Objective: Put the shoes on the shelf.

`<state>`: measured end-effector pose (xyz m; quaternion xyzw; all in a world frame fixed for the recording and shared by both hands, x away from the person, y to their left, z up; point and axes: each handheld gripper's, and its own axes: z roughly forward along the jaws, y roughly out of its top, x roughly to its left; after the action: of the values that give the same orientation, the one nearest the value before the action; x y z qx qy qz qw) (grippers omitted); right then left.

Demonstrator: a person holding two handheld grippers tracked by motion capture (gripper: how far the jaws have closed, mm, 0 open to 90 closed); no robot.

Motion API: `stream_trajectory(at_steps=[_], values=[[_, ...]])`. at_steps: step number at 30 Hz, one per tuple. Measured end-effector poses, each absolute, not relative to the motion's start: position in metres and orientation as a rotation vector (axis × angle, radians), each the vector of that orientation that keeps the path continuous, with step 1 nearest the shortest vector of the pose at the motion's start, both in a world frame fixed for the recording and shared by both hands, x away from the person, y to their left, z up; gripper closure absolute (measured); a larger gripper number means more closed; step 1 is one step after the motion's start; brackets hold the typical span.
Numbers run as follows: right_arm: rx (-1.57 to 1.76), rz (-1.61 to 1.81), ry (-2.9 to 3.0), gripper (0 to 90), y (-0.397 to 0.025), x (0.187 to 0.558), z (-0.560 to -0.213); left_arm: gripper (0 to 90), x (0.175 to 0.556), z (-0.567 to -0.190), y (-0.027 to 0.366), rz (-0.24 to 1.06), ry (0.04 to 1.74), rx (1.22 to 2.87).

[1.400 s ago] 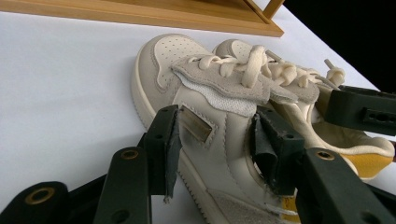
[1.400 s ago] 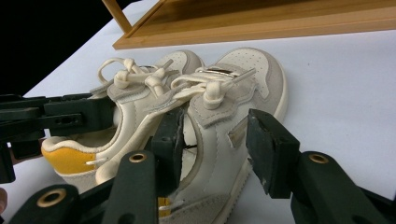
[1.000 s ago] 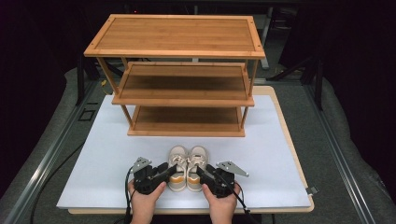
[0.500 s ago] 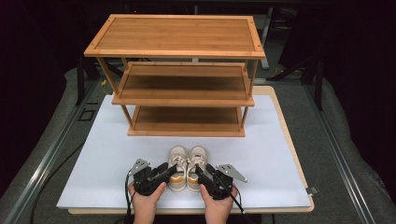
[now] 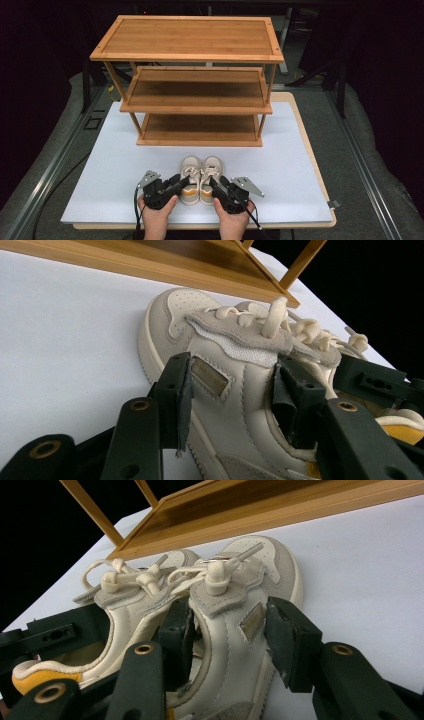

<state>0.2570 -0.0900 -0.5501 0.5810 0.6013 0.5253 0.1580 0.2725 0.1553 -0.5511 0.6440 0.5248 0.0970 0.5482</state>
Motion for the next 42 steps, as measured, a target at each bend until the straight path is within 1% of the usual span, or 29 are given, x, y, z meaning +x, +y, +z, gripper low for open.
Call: stream_trajectory(at_steps=[9,10,21,32,42], values=[[1.638,1.475,1.761,56.4,-0.090,0.259,-0.548,54.2,0.272,-0.551,0.155,0.234,1.250,1.521],[1.631,1.457,1.763,58.2,-0.090,0.260,-0.547,54.3,0.272,-0.551,0.154,0.234,1.251,1.522],[1.646,1.467,1.776,61.9,-0.092,0.262,-0.546,55.0,0.276,-0.548,0.155,0.225,1.254,1.530],[1.648,1.477,1.747,62.1,-0.090,0.264,-0.546,55.0,0.277,-0.546,0.155,0.225,1.251,1.531],[1.638,1.461,1.759,62.0,-0.091,0.265,-0.532,55.0,0.281,-0.534,0.155,0.227,1.239,1.526]])
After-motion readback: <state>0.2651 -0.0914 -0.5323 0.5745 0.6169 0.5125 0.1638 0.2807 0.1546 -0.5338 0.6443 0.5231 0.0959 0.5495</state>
